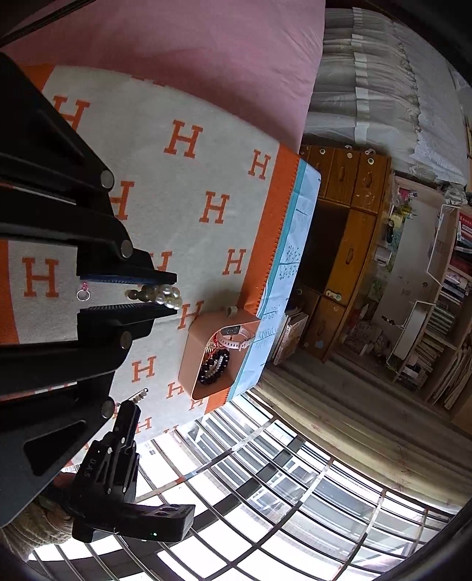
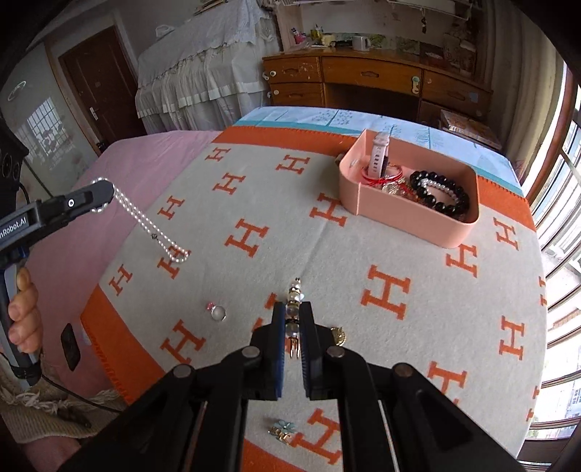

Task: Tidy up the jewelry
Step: 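Carry the pearl necklace over the pink box with the left tool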

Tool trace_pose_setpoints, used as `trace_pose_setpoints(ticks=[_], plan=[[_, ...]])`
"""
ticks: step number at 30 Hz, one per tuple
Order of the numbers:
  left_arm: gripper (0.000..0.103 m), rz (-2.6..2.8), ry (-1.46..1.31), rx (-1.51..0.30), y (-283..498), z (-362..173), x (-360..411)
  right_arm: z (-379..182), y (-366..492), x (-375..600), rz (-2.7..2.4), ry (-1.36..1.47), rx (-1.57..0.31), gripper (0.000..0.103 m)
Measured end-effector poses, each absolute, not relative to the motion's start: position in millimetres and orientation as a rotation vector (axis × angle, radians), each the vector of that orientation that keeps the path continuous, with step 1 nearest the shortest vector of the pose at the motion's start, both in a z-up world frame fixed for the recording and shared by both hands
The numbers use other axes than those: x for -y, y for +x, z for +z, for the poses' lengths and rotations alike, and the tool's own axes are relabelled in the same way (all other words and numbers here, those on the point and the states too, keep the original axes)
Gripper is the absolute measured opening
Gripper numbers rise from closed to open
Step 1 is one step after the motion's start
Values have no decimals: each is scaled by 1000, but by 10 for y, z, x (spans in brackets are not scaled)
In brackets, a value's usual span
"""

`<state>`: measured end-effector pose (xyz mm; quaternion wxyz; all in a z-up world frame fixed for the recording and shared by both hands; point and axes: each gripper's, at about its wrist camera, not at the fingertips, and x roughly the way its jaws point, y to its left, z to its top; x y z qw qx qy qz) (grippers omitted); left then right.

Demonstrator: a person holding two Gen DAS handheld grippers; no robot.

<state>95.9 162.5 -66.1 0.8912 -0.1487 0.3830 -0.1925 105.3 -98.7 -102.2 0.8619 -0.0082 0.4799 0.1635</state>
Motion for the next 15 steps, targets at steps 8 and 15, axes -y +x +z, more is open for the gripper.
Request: trace_pose_setpoints(ticks=[8, 15], plan=[[7, -478, -185, -749, 1170, -131, -1046, -487, 1247, 1431, 252, 61, -862, 7], [7, -524, -87, -693, 1451, 274, -377, -367, 1545, 1780, 197, 160, -805, 7]])
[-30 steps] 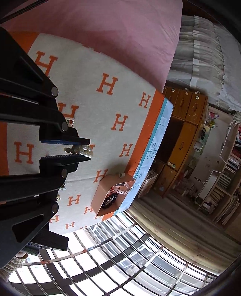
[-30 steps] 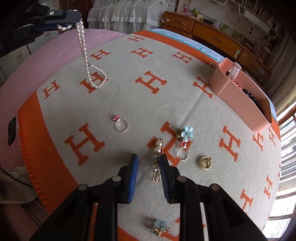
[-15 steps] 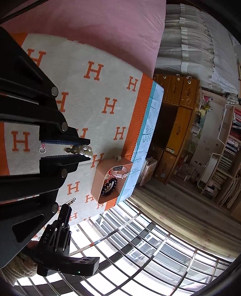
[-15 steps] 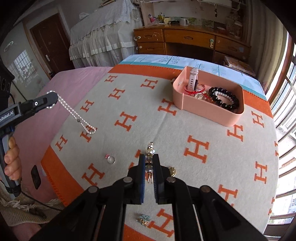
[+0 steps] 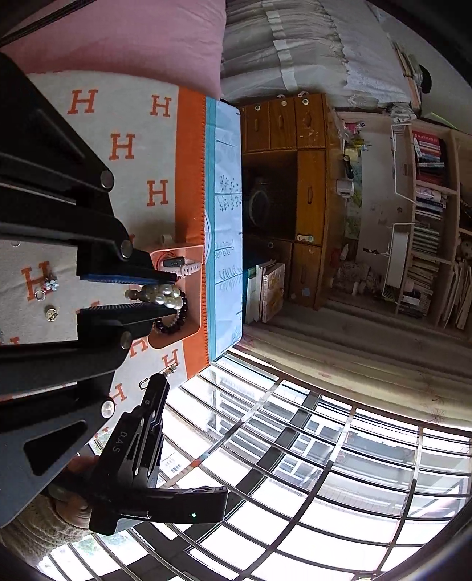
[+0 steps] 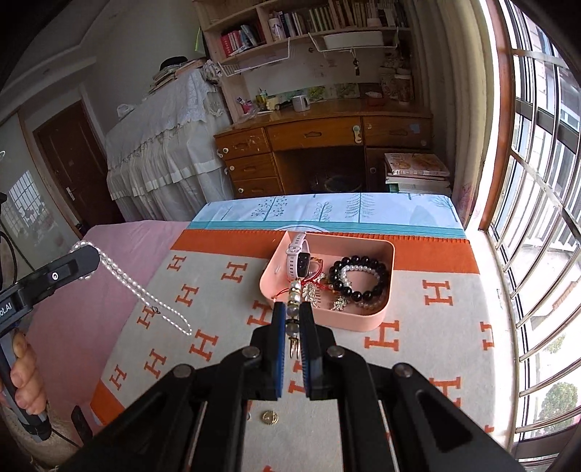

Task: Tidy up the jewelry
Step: 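Carry the pearl necklace over the pink box with the left tool, then open the left tool to drop the pearl necklace into the box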

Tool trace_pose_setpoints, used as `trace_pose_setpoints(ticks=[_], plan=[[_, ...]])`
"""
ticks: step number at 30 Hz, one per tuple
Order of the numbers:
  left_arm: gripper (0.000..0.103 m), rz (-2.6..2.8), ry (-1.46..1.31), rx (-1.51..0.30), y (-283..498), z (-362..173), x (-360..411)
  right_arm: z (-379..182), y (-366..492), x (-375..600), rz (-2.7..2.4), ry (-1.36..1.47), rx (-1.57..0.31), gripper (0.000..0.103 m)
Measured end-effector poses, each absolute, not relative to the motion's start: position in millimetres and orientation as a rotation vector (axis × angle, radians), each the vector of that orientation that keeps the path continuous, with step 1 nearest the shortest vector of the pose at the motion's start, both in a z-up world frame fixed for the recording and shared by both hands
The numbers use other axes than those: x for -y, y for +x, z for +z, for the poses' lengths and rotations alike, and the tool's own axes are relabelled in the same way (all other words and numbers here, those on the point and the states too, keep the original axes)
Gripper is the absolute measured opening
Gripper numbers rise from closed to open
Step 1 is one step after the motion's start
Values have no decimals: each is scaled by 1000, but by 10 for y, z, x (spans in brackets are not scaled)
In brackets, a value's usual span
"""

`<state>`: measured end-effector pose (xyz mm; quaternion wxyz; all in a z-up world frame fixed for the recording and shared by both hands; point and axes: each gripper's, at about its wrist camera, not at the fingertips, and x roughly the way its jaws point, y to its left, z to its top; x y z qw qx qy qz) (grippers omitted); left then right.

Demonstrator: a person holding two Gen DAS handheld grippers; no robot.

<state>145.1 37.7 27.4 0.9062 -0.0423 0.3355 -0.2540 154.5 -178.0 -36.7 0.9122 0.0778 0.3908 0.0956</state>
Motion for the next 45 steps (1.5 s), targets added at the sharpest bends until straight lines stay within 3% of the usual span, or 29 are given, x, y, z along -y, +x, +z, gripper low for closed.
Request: trace_pose_setpoints(ticks=[8, 23, 24, 26, 27, 28, 30, 35, 37, 45], plan=[[7, -545, -17, -685, 2041, 257, 399, -541, 1991, 2179, 148, 294, -760, 7], [9, -455, 128, -895, 2932, -939, 1032, -1344, 2634, 2215, 163, 344, -901, 8], [17, -445, 138, -896, 2936, -967, 1030, -1379, 2657, 2202, 157, 335, -914, 8], [43, -433, 148, -896, 2942, -981, 1008, -1444, 2682, 2185, 145, 315, -941, 8], [63, -427, 145, -885, 2916, -967, 982, -1474, 2692, 2184, 138, 307, -956, 8], [73, -420, 141, -868, 2889, -937, 953, -1499, 2698, 2189, 129, 299, -966, 9], [74, -411, 142, -842, 2838, -862, 895, -1510, 2672, 2195, 118, 287, -970, 10], [76, -418, 147, -852, 2692, -632, 690, -1378, 2459, 2205, 96, 240, -924, 30], [82, -412, 154, -844, 2591, -528, 567, -1299, 2342, 2200, 95, 218, -901, 33], [88, -349, 172, -773, 2063, -46, -82, -1001, 1833, 2152, 148, 209, -847, 34]])
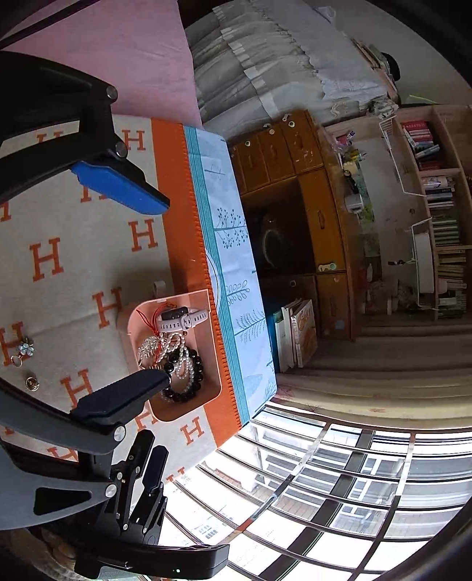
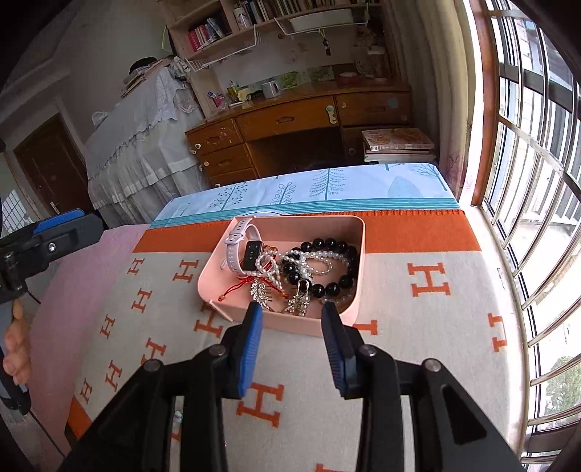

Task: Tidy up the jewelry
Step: 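Open the left tool to drop the pearl necklace into the box, then move the right tool down toward the blue flower earring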

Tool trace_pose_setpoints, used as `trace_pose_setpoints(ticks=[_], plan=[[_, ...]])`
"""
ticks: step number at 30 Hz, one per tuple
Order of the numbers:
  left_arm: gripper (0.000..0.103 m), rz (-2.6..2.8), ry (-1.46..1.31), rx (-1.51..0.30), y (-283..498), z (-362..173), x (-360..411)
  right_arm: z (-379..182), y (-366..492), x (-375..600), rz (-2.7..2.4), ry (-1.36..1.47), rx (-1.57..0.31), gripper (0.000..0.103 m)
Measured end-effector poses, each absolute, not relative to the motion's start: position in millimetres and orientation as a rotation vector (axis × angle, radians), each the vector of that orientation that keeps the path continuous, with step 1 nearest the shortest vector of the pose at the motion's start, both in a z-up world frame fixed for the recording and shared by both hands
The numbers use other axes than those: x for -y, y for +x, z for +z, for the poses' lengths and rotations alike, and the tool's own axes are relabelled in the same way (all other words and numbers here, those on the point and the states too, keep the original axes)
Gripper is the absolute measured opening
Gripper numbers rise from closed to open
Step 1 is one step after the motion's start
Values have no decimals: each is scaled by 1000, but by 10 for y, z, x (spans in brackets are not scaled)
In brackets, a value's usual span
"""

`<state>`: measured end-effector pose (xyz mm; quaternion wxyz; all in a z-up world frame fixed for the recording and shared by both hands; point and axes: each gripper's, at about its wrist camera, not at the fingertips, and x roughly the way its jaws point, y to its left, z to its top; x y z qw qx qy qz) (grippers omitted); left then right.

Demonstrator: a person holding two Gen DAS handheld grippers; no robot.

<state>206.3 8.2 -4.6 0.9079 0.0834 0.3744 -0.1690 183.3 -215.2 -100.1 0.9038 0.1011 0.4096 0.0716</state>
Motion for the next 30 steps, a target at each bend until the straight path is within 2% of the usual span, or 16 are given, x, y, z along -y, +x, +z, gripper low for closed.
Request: trace_pose_setpoints(ticks=[7, 13, 30], plan=[[91, -311, 173, -727, 1564, 192, -522, -821, 1406, 1934, 199, 171, -826, 35], [92, -328, 164, -711, 1163, 177, -676, -813, 1027, 1754, 236, 140, -826, 41], [93, -397, 146, -764, 616, -514, -629, -1121, 464, 1570, 233, 98, -891, 42]])
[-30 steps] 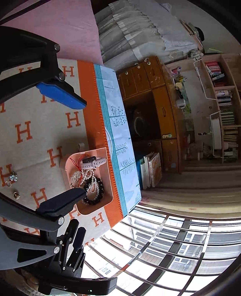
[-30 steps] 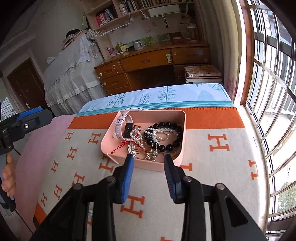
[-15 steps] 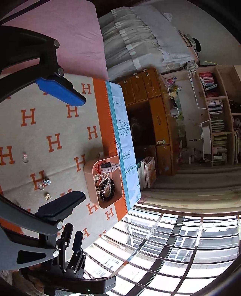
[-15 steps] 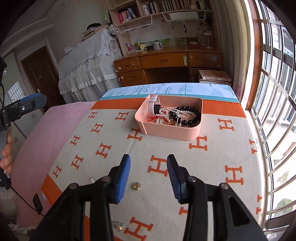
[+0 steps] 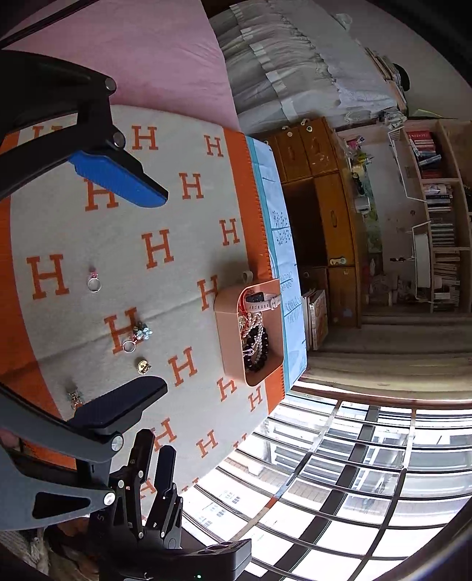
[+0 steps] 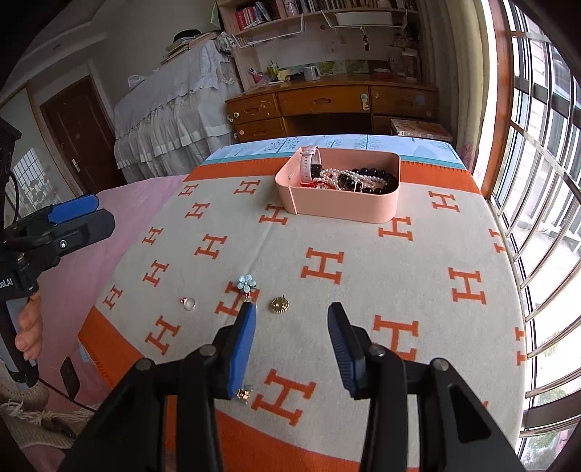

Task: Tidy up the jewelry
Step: 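Move the right tool down toward the blue flower earring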

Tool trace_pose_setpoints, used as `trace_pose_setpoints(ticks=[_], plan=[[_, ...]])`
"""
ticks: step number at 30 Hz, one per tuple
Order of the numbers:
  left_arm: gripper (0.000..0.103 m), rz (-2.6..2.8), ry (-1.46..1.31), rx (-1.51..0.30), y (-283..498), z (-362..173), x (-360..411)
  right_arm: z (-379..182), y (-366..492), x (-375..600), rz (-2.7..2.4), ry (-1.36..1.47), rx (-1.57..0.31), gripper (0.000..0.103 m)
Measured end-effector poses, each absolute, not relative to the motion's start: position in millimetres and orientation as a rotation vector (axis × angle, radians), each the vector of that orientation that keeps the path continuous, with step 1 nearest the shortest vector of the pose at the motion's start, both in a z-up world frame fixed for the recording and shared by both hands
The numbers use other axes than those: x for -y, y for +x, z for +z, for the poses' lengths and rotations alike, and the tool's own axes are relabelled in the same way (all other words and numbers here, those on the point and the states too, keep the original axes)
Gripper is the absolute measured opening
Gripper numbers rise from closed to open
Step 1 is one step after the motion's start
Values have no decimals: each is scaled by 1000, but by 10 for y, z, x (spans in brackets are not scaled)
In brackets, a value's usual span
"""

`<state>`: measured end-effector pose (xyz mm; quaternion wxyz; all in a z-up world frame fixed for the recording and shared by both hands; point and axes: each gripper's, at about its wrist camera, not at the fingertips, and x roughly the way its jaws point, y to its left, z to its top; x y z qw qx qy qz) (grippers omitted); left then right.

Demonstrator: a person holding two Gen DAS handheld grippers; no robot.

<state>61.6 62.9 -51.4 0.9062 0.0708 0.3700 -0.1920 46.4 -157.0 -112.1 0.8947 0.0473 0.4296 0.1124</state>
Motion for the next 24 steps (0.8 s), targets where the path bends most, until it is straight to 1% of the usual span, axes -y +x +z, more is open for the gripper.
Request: trace_pose_setpoints(ticks=[10, 18, 24], plan=[[93, -398, 129, -837, 498, -1098, -639, -1466, 259, 1313, 273, 13, -982, 42], [93, -425, 33, -883, 468, -1325, -734, -1670, 144, 1082, 349, -17, -1070, 42], [93, -419, -2, -888, 438, -1365, -844, -1761, 137, 897, 377, -55, -1105, 42]])
